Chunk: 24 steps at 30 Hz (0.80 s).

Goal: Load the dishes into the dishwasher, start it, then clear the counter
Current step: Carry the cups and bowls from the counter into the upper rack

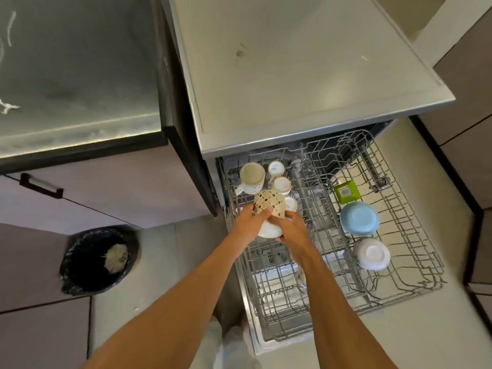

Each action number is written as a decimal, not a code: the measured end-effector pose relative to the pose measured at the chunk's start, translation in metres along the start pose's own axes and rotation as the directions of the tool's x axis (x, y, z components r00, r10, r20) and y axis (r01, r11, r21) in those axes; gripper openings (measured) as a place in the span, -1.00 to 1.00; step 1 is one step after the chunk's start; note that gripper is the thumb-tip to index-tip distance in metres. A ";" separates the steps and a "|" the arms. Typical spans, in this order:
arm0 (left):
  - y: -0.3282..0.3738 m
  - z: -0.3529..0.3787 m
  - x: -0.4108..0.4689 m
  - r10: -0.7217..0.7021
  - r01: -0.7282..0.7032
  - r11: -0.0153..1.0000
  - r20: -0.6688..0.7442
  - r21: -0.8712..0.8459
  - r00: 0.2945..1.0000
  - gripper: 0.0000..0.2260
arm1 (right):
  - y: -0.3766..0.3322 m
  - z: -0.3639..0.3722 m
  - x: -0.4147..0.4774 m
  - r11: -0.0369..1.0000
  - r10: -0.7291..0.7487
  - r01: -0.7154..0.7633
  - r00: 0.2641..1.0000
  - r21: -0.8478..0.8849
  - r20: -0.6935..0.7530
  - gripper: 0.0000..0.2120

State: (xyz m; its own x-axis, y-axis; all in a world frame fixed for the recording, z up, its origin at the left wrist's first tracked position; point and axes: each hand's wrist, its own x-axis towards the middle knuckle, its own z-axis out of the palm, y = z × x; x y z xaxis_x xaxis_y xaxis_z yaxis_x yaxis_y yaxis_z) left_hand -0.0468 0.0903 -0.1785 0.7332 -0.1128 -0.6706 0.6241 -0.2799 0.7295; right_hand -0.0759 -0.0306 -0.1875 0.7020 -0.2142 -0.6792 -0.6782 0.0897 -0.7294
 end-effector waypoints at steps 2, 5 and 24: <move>-0.005 0.003 0.014 -0.051 0.052 0.999 0.035 -0.011 0.998 -0.54 | 0.001 -0.004 0.009 0.999 0.011 -0.008 0.997 -0.031 0.079 -0.64; -0.012 0.004 0.032 -0.111 0.111 0.994 0.038 -0.014 0.993 -0.54 | 0.005 -0.006 0.026 0.993 0.016 0.000 0.991 -0.120 0.133 -0.59; -0.029 0.009 0.100 -0.263 0.249 0.957 -0.088 -0.149 0.961 -0.59 | 0.024 0.015 0.103 0.981 -0.028 0.020 0.999 -0.191 -0.040 -0.93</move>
State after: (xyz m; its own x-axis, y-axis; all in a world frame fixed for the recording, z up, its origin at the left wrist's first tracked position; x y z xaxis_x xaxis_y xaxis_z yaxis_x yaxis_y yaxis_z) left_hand 0.0058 0.0784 -0.2683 0.5636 0.0491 -0.8246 0.8200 -0.1541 0.5513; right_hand -0.0161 -0.0358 -0.2764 0.7117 -0.2556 -0.6543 -0.6929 -0.1020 -0.7138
